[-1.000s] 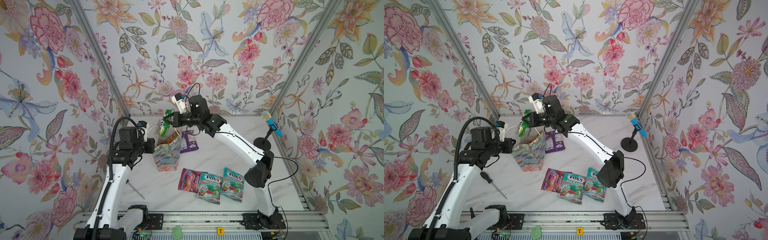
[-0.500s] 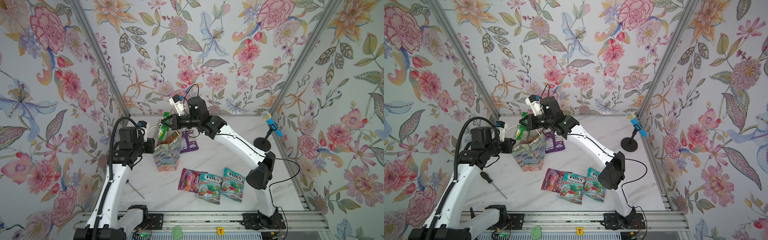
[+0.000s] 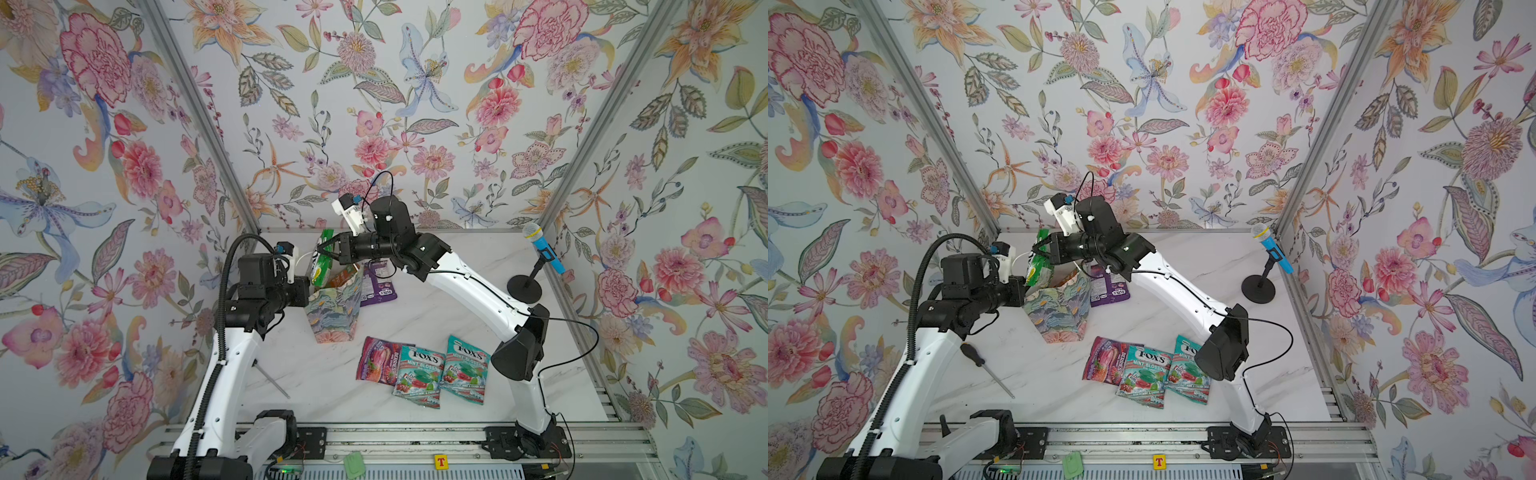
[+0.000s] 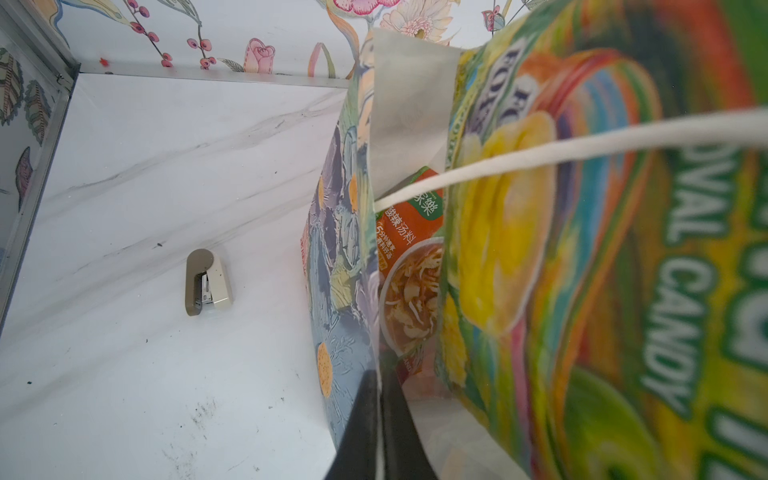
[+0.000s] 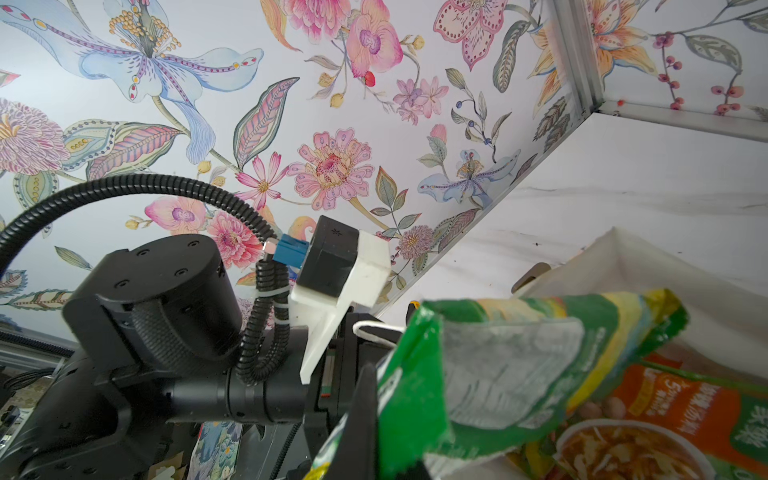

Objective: Place the snacks into the paper bag
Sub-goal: 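Lower the green packet into the bag and open the right gripper, then move the right gripper back down to the teal Mint Blossom packets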

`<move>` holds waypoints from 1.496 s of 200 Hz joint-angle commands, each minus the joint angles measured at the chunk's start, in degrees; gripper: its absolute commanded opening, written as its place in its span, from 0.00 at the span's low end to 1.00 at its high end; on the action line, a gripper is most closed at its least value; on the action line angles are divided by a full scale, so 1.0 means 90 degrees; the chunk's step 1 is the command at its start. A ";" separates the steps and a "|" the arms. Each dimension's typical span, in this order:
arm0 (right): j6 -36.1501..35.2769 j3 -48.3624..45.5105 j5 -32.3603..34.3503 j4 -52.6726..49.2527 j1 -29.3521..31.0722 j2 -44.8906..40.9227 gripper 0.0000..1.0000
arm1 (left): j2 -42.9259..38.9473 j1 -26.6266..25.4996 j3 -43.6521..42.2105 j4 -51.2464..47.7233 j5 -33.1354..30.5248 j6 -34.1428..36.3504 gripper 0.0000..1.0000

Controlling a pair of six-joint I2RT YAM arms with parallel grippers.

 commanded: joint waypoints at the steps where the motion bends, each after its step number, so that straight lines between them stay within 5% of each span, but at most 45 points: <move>1: 0.0053 0.0197 -0.0204 0.0182 -0.0027 0.0016 0.00 | 0.0001 0.0075 -0.0102 -0.0201 0.0129 -0.0043 0.06; 125: 0.0245 0.0394 -0.0340 0.0182 -0.0221 0.0425 0.00 | -0.0017 0.0082 -0.0108 -0.0228 0.0091 -0.0020 0.06; 183: 0.0180 0.0263 -0.0197 0.0181 -0.0612 -0.0005 0.44 | -0.0021 0.0081 -0.0116 -0.0257 0.0060 0.0009 0.06; 236: -0.0245 -0.0699 0.0416 0.0257 -0.0925 -0.1045 0.54 | 0.0022 0.0077 -0.0147 -0.0206 0.0080 -0.0002 0.06; 299: -0.0222 -0.3397 0.1138 0.1039 -0.1354 -0.2562 0.61 | 0.0045 0.0082 -0.0139 -0.0196 0.0077 -0.0021 0.06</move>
